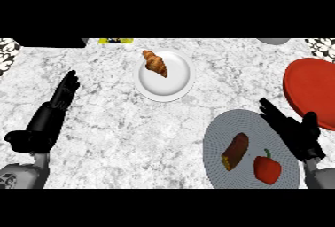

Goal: Pick the bell pepper from the placemat and place it in the bowl

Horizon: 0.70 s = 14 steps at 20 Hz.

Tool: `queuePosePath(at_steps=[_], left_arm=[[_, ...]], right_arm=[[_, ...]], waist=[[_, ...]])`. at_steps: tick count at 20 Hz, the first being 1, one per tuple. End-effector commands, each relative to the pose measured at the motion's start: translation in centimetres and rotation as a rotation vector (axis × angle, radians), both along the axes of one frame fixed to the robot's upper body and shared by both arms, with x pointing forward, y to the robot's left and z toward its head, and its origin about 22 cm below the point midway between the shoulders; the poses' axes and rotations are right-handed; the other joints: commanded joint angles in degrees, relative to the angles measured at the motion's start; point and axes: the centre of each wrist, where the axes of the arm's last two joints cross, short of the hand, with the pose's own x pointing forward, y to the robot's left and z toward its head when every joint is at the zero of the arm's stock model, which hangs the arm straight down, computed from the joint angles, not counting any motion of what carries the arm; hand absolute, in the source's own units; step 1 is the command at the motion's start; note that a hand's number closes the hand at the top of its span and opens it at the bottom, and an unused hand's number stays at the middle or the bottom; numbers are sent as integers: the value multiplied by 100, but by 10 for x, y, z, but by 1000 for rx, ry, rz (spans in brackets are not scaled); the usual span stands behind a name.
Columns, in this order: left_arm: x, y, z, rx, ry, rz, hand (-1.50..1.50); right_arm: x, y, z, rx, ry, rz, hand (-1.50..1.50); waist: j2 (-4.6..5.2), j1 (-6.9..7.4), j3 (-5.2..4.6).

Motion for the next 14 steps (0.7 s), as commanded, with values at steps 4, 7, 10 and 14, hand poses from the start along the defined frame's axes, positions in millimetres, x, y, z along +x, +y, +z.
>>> queuePosePath(at_steps=[4, 7, 10, 14], left_arm=[[6, -30, -13, -101, 56, 66, 0], [-1, -18, -23, -113, 99, 70, 0], [-7, -19, -34, -166, 147, 135, 0], [-5, -35, -34, -181, 167, 102, 0]], right_arm=[[-21, 52, -8, -124, -87, -242, 150], [-28, -31, 6, -722, -106, -214, 150], [-27, 12, 6, -393, -411, -718, -150], [-55, 81, -7, -305, -648, -818, -150]], waist=[[-138, -195, 61], [-107, -230, -172], [-285, -702, 47], [-210, -521, 68]])
